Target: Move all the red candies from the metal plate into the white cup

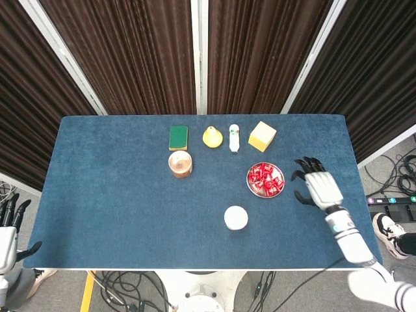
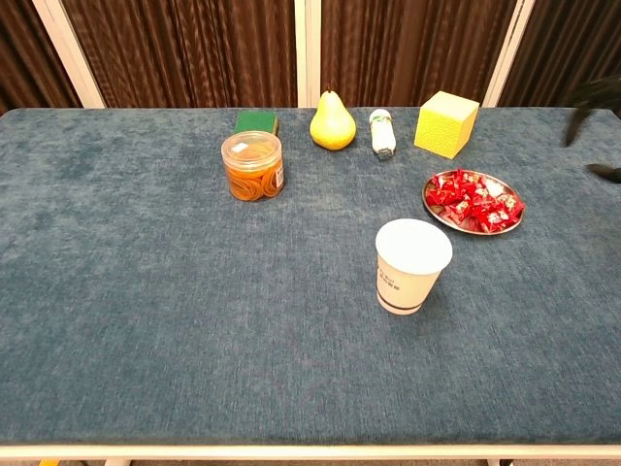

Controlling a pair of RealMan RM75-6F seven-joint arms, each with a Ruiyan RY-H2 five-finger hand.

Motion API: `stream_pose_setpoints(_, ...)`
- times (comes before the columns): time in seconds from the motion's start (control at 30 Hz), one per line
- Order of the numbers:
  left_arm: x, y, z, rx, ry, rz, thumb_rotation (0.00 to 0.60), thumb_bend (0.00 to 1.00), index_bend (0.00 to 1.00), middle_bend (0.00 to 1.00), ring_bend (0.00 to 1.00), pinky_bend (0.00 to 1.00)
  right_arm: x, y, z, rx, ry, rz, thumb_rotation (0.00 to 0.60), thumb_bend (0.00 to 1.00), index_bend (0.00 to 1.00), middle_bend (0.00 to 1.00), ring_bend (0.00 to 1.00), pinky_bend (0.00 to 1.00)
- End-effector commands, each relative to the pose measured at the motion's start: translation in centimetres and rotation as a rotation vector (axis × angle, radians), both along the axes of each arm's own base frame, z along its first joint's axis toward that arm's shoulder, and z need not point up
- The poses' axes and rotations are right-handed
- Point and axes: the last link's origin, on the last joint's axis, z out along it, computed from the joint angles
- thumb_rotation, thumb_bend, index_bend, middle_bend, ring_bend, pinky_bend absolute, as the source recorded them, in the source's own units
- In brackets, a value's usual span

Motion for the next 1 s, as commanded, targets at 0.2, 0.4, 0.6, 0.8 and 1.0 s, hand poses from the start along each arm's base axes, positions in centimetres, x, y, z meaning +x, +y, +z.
stream_pose_setpoints(0.2,-0.6,-0.4,0.3,0.01,0.002,0.019,0.6,0.07,0.18,0.11,0.08,0.15,1.3,-4.8,-5.1,0.062,0.082,-0.037,0.6,0.3,0.39,0.09,0.0,0.0)
stream_pose_setpoints(0.4,-0.9,-0.7,0.4,0.015,-0.002,0.029,0.6,0.07,0.18,0.11,0.08,0.15,1.4,-6.2,-6.8,0.088,0.112,-0.058,0.6,0.31,0.39,0.09,0.0,0.0)
stream_pose_setpoints(0.6,-1.1,-0.8,0.5,0.018,-0.007,0.035,0.6,0.07,0.18,0.11,0.08,0.15,1.4,-6.8,-7.8,0.101,0.132,-0.06,0.6,0.31,0.39,0.09,0.0,0.0)
stream_pose_setpoints(0.8,-1.2,-0.9,0.5,0.018,-0.008,0.039,0.6,0.07,0.18,0.11,0.08,0.15,1.5,-6.9,-8.5,0.117,0.148,-0.055,0.6,0.31,0.37,0.09,0.0,0.0)
stream_pose_setpoints(1.0,-1.3,-1.0,0.5,0.02,-0.01,0.043,0.6,0.07,0.18,0.11,0.08,0.15,1.6,-7.0,-9.0,0.134,0.159,-0.054,0.6,0.31,0.37,0.09,0.0,0.0)
